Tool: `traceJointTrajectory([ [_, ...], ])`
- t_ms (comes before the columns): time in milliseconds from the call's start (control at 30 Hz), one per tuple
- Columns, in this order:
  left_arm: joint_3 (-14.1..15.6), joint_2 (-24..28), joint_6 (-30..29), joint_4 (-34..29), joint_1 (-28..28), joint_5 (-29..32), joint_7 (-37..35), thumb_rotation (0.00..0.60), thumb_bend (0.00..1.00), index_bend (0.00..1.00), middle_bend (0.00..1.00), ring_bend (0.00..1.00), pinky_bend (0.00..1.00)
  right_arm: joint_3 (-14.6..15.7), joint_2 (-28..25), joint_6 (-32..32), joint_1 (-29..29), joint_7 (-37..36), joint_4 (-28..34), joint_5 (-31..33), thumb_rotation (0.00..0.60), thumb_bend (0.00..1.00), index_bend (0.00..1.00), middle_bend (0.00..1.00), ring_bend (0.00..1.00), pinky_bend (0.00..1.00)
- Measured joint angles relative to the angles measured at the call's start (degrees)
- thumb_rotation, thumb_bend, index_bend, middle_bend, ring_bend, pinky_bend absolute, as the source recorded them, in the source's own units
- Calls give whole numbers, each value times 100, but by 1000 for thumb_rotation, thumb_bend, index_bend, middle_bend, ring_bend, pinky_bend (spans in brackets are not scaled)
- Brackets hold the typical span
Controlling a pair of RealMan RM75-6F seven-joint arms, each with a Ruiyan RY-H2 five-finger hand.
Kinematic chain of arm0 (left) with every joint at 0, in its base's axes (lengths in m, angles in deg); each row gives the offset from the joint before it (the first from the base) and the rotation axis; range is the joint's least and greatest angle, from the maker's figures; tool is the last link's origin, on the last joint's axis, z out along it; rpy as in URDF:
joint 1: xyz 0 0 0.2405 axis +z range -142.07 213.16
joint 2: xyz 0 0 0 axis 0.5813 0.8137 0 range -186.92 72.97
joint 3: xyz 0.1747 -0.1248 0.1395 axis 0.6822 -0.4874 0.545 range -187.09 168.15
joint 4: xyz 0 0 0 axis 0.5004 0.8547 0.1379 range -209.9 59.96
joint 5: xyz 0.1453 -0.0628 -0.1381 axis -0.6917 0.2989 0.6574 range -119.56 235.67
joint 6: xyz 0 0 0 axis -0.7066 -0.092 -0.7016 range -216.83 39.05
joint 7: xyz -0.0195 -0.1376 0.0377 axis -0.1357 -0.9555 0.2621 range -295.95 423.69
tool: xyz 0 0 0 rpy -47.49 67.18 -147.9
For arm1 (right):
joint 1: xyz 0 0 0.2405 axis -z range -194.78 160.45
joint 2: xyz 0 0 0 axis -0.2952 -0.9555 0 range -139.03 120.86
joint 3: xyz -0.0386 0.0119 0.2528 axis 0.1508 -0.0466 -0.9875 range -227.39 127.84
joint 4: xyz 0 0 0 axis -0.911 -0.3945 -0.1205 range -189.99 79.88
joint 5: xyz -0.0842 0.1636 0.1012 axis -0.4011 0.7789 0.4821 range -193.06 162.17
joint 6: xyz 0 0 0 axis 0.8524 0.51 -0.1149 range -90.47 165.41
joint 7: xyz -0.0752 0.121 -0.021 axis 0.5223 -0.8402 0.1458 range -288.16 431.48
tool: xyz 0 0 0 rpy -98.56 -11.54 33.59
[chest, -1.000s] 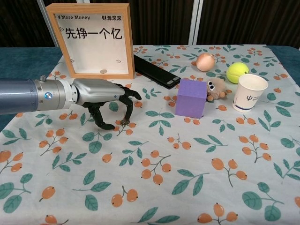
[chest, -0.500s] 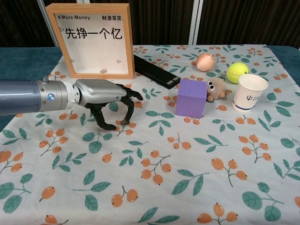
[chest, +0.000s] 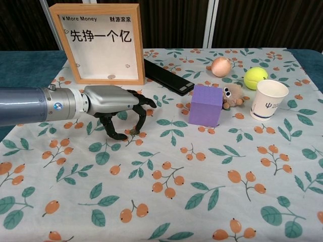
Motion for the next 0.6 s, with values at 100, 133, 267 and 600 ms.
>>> traceJointTrajectory([
  [100,8,-36,-23,59,6,-15,61,600,297,411,41,0,0,-4,-3,-5,0,-7,9,12,600,264,134,27,0,0],
  [133,5,-53,-33,84,8,-17,79,600,297,411,41,0,0,-4,-4,-6,1,-8,10,16,600,263,134,27,0,0],
  [267,-12,-111,-55,172,10,-10,151,600,297,411,42,0,0,-4,-9,-4,5,-18,16,19,600,264,134,27,0,0],
  [600,-18,-229,-21,304,-17,-12,268,600,313,420,43,0,0,-6,-21,-12,6,-27,28,35,600,263,134,27,0,0],
])
